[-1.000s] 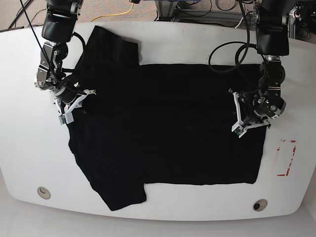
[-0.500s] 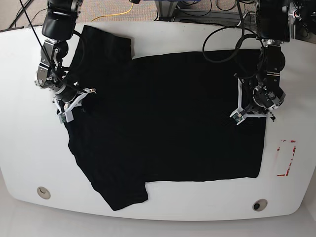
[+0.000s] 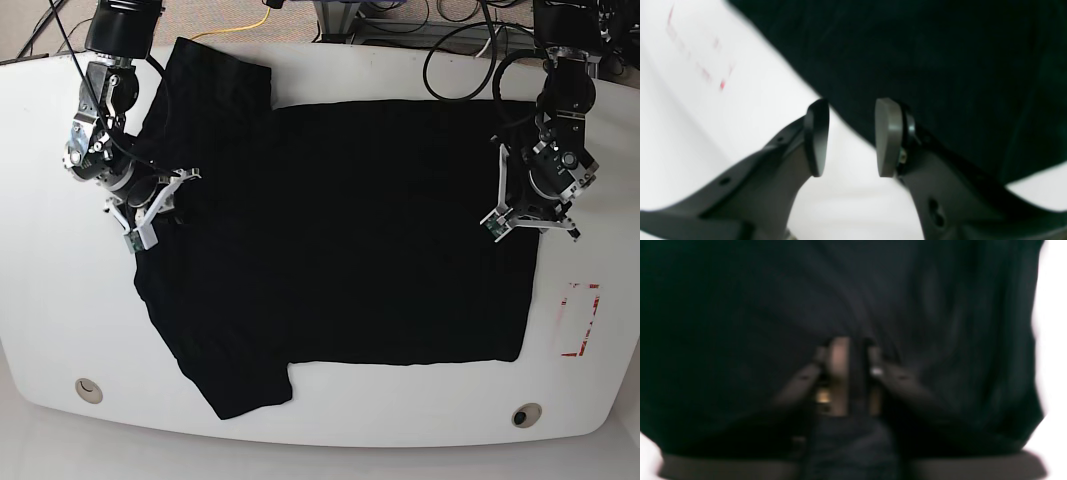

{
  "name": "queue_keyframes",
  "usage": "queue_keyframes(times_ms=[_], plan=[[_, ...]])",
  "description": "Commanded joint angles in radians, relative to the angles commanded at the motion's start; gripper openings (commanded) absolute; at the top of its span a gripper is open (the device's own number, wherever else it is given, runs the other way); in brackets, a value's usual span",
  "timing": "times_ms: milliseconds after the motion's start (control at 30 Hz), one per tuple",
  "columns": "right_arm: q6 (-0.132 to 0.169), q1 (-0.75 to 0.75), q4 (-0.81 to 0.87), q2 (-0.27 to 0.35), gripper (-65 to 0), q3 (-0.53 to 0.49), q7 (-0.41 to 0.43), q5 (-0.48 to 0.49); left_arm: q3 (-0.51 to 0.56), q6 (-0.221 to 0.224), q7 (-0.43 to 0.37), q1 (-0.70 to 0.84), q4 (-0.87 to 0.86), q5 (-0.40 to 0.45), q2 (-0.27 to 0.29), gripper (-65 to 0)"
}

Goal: Layout the t-shirt on the table in an organized manner, then fold the t-shirt properly
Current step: 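Drag both grippers toward the collar edge to stretch the shirt flat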

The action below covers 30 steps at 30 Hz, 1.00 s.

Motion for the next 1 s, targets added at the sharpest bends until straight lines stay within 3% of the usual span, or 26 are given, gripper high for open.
queue_keyframes(times_ms=[67,133,267,400,733,1000], plan=[[0.000,-0.046,0.086,-0.034,-33.5,0.058,-0.034,0.000,-0.041,0.000,0.000,0.034,0.014,-0.037,0.000,-31.1],[0.000,-0.089,0.138,-0.049,-29.5,0.100,-0.044,0.000,-0.081,0.000,0.000,0.054,0.014,-0.072,0.000,-28.7],[0.000,-0.195,0.203,-0.060,-23.1,0.161,-0.049,0.000,-0.170,0.000,0.000,0.098,0.012,-0.187,-0.005,-28.7],[0.006,-0.288,0.212,-0.060,-23.0,0.199,-0.049,0.008,-0.253,0.000,0.000,0.160,0.012,-0.298,-0.006,-28.7],[0.008,-0.371,0.157,-0.061,-18.7,0.203,-0.041,0.000,-0.430,0.000,0.000,0.270,0.012,-0.470,-0.006,-28.7],[0.009,-0.367,0.020,-0.054,-18.4,0.216,0.035,0.000,-0.473,0.000,0.000,0.296,0.012,-0.505,-0.008,-28.9]])
